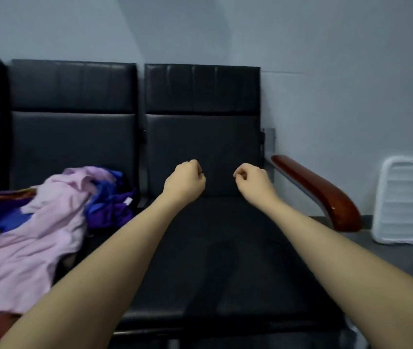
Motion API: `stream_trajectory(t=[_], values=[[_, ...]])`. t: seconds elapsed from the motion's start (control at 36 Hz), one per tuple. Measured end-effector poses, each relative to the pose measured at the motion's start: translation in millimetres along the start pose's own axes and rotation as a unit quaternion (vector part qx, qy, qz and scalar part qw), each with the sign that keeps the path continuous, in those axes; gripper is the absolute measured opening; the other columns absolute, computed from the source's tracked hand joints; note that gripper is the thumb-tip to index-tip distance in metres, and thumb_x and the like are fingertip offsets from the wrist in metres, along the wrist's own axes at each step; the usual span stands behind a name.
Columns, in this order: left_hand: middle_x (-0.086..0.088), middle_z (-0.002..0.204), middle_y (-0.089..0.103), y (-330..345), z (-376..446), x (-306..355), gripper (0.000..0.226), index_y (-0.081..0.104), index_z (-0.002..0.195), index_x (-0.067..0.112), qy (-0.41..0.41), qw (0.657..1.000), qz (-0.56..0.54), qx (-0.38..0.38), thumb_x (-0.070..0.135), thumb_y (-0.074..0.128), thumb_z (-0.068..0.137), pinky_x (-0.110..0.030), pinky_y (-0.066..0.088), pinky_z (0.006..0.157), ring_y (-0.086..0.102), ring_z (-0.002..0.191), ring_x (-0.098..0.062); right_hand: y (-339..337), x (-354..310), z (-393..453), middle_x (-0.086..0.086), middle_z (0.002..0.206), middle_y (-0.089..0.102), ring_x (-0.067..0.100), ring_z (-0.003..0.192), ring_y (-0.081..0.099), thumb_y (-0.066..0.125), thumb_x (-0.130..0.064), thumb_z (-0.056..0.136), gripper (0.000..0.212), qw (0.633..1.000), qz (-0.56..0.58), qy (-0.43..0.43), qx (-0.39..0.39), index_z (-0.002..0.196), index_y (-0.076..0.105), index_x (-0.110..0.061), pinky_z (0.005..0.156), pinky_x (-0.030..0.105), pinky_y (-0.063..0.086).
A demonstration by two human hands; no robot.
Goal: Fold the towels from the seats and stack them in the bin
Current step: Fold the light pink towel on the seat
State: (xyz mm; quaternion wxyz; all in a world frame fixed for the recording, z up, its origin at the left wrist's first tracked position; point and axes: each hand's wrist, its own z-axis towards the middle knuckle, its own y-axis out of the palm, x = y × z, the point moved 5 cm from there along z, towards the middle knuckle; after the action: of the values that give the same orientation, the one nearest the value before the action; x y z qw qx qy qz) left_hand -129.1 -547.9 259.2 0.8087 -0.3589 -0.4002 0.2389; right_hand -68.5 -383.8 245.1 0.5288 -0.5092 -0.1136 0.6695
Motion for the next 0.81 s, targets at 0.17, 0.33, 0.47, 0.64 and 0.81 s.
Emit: stream_trajectory(t=[0.17, 0.33, 0.47, 0.64, 0.81], values=[[-0.009, 0.096, 0.061, -47, -8, -105, 0.011, 0.053, 0.090, 0.009, -0.070, 0.996, 0.048, 0.038, 0.018, 0.047, 0.089, -0.035, 0.047, 0.070, 0.057, 0.083, -0.025, 97, -82, 17, -0.005, 0.086, 0.061, 0.015, 0.076, 0.059, 0.045, -0.019, 0.094, 0.018, 0.994, 0.075, -0.044, -0.071, 0.098, 0.063, -0.019, 0.073, 0.037, 0.053], [-0.019, 0.097, 0.065, -76, -26, -204, 0.017, 0.059, 0.094, 0.000, -0.138, 0.985, 0.096, 0.045, 0.013, 0.050, 0.086, -0.036, 0.044, 0.073, 0.060, 0.091, -0.035, 191, -151, 21, -0.001, 0.089, 0.064, 0.019, 0.085, 0.060, 0.051, -0.013, 0.090, 0.015, 0.976, 0.141, -0.081, -0.145, 0.090, 0.064, -0.020, 0.080, 0.035, 0.051], [-0.019, 0.116, 0.059, -86, -40, -270, 0.028, 0.059, 0.111, 0.002, -0.195, 0.967, 0.161, 0.036, 0.016, 0.050, 0.089, -0.037, 0.043, 0.084, 0.056, 0.107, -0.035, 263, -196, 13, 0.002, 0.103, 0.068, 0.018, 0.095, 0.060, 0.053, -0.009, 0.089, 0.018, 0.957, 0.164, -0.126, -0.203, 0.098, 0.067, -0.016, 0.088, 0.031, 0.048], [-0.013, 0.136, 0.037, -85, -53, -327, 0.050, 0.038, 0.131, 0.006, -0.261, 0.919, 0.293, 0.024, 0.020, 0.059, 0.088, -0.038, 0.036, 0.094, 0.039, 0.121, -0.033, 319, -220, -1, 0.004, 0.124, 0.059, 0.016, 0.100, 0.054, 0.050, -0.006, 0.091, 0.034, 0.928, 0.142, -0.162, -0.303, 0.124, 0.057, -0.011, 0.089, 0.020, 0.036], [-0.013, 0.129, 0.043, -81, -60, -375, 0.043, 0.040, 0.129, 0.005, -0.295, 0.898, 0.325, -0.007, 0.019, 0.053, 0.090, -0.040, 0.032, 0.097, 0.041, 0.117, -0.035, 355, -230, -5, 0.009, 0.112, 0.057, 0.016, 0.087, 0.053, 0.051, -0.007, 0.091, 0.045, 0.916, 0.133, -0.159, -0.344, 0.135, 0.047, -0.015, 0.081, 0.022, 0.042]])
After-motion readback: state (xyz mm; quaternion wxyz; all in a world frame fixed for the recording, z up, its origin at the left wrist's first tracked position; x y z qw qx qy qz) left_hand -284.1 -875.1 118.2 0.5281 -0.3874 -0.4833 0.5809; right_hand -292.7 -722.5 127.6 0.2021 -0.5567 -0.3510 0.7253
